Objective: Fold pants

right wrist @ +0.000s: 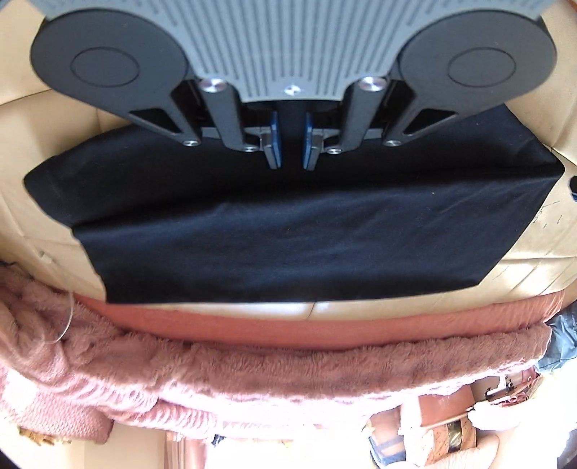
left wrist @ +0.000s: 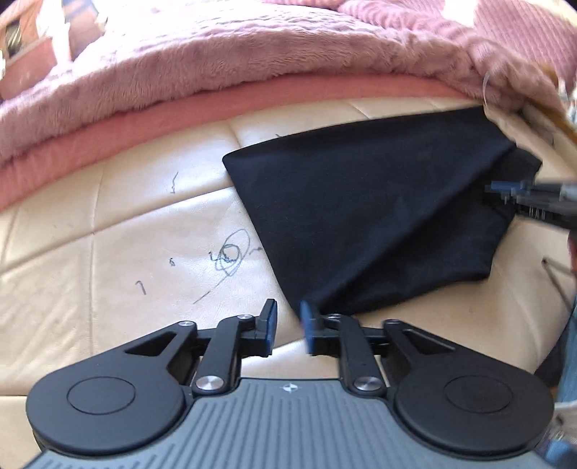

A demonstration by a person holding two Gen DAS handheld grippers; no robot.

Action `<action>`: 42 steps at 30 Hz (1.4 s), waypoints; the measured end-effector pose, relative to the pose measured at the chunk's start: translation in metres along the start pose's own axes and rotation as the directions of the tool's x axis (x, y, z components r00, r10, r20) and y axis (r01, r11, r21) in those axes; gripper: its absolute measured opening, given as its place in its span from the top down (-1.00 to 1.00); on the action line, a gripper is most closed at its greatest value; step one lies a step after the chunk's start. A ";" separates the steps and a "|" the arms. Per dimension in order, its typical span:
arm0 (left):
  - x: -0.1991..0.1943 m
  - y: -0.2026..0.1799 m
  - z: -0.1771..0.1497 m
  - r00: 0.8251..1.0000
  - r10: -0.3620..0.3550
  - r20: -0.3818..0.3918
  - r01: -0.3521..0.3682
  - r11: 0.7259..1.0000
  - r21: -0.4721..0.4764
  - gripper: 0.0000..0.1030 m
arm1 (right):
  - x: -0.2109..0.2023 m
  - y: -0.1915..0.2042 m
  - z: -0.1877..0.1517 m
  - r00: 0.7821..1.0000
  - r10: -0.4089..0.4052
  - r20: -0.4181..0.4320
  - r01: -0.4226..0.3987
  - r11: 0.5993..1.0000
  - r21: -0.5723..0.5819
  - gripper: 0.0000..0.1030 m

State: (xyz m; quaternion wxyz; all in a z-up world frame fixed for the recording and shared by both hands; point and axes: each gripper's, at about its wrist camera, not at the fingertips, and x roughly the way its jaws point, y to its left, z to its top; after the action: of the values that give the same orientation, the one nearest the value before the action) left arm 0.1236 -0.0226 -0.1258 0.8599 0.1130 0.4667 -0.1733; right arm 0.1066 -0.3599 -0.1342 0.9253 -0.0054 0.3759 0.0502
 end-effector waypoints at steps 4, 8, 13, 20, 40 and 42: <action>0.012 -0.019 -0.009 0.997 0.072 -0.002 -0.072 0.997 0.030 0.16 | -0.006 0.009 -0.002 0.999 0.029 0.028 -0.028 0.999 -0.032 0.83; 0.022 -0.035 -0.008 0.992 0.121 0.032 -0.122 0.992 0.041 0.15 | -0.005 0.011 -0.006 0.999 0.037 0.013 -0.037 0.998 -0.043 0.83; 0.028 -0.044 -0.006 0.987 0.156 0.025 -0.158 0.982 0.099 0.63 | -0.005 0.009 -0.006 0.999 0.049 0.014 -0.048 0.999 -0.025 0.83; 0.022 -0.029 -0.013 0.995 0.102 -0.009 -0.102 0.994 0.042 1.00 | 0.001 0.010 -0.010 0.999 0.035 -0.003 -0.036 0.999 -0.034 0.83; 0.044 0.060 0.042 0.989 -0.100 0.107 0.139 0.864 -0.483 -0.27 | -0.008 0.002 0.021 0.999 0.027 0.047 -0.026 1.000 -0.015 0.82; 0.059 0.069 0.043 0.982 -0.142 0.122 0.185 0.821 -0.540 -0.27 | -0.005 0.001 0.023 0.999 0.030 0.044 -0.030 0.999 -0.017 0.82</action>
State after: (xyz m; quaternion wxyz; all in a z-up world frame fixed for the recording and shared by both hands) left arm 0.2143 0.0135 -0.1502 0.8552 -0.1854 0.4715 -0.1095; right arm 0.1189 -0.3581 -0.1140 0.9324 -0.0062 0.3551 0.0673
